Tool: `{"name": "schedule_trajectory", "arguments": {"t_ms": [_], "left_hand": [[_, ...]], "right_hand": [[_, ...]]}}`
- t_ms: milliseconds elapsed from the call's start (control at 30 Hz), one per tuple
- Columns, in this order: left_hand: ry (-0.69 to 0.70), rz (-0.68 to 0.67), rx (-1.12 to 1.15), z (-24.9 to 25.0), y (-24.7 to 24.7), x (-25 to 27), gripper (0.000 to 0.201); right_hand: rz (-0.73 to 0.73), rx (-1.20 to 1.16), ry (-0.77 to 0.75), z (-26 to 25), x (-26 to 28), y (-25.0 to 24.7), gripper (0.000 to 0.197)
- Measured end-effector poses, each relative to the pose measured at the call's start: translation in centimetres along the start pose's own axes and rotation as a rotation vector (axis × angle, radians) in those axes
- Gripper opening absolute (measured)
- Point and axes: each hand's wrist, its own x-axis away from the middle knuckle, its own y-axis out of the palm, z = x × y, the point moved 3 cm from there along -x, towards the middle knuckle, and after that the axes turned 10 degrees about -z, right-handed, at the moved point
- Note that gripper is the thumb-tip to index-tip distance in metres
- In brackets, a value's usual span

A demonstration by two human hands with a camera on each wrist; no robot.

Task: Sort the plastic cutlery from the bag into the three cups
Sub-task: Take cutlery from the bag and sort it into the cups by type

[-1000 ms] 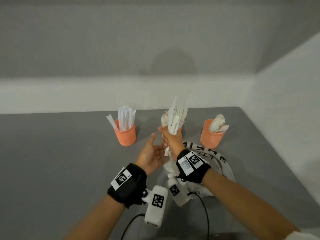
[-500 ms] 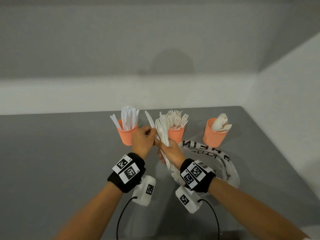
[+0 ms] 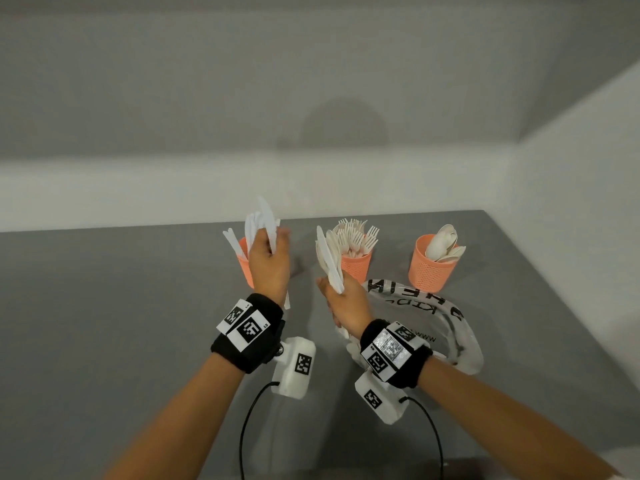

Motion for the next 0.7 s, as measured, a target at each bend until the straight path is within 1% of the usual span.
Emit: {"name": "schedule_trajectory", "arguments": {"t_ms": [67, 133, 200, 267, 333, 400, 467, 500, 600, 633, 700], "left_hand": [[-0.028, -0.124, -0.088, -0.1, 0.7, 0.9, 0.022], [-0.041, -0.226, -0.135, -0.5, 1.6, 1.9, 0.015], [-0.031, -0.26, -0.164, -1.1, 2.3, 2.6, 0.011], [-0.049, -0.24, -0.163, -1.5, 2.6, 2.7, 0.011], [-0.073, -0.211, -0.157, -1.6, 2.8, 2.4, 0.01], [-0.081, -0.154, -0.124, -1.3, 2.5, 1.7, 0.011], [-0.103, -0.096, -0.035, -0.8, 1.7, 0.5, 0.018], [-0.112, -0.069, 0.005, -0.6, 1.2, -0.2, 0.021], [-0.127, 0.024, 0.038, -0.1, -0.5, -2.3, 0.027], [-0.137, 0.038, 0.052, -0.1, -1.1, -2.9, 0.029], [-0.178, 0.043, 0.118, -0.2, -2.1, -4.1, 0.029]], "right_hand": [[0.044, 0.054, -0.019, 0.0, -0.2, 0.0, 0.013], [0.055, 0.09, -0.025, -0.5, -0.2, 0.0, 0.018], [0.05, 0.125, -0.023, -1.0, 0.0, 0.2, 0.026], [0.034, 0.138, -0.013, -1.1, 0.0, 0.5, 0.028], [0.012, 0.116, 0.001, -0.8, -0.1, 0.8, 0.025], [-0.016, 0.069, 0.016, 0.0, -0.3, 1.1, 0.018], [-0.041, 0.034, 0.028, 0.5, -0.3, 1.1, 0.007], [-0.054, 0.017, 0.029, 0.6, -0.2, 1.1, 0.005], [-0.126, -0.06, 0.048, 0.3, 0.0, 0.9, 0.007], [-0.154, -0.109, 0.08, 0.0, 0.1, 0.8, 0.007], [-0.192, -0.231, 0.174, -0.3, 0.1, 0.7, 0.014]]}}
